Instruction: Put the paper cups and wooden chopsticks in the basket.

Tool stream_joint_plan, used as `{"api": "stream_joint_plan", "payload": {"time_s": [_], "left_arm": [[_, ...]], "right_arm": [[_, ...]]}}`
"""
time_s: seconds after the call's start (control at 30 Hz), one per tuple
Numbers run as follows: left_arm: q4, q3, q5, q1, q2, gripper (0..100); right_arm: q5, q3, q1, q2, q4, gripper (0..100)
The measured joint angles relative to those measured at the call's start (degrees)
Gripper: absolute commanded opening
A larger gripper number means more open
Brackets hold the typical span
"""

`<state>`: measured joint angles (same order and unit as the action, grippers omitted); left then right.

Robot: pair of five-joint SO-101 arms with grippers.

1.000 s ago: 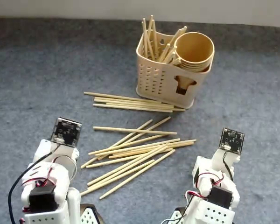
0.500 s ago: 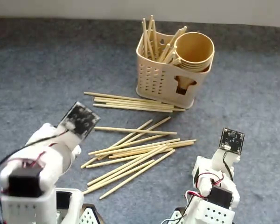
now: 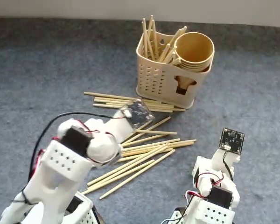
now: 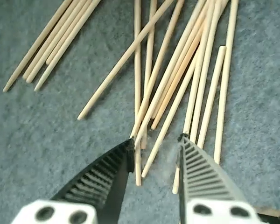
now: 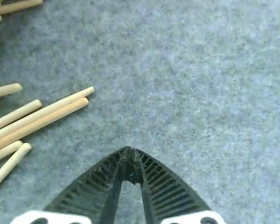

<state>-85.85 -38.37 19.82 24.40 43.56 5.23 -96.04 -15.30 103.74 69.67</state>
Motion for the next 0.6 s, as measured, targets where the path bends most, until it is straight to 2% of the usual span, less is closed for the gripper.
{"api": "stream_joint_plan", "payload": {"time_s": [0.17, 0.33, 0.6], "left_arm": [[6.42, -0.97, -1.67, 4.31, -7.91, 16], [10.9, -0.97, -3.25, 4.66, -15.38, 10], [10.81, -0.97, -5.01, 4.57, -16.26, 9]], "right_arm": [[0.0, 0.0, 0.0, 0.0, 0.0, 0.5], [0.0, 0.0, 0.0, 0.0, 0.0, 0.5], [0.0, 0.0, 0.0, 0.0, 0.0, 0.5]]}}
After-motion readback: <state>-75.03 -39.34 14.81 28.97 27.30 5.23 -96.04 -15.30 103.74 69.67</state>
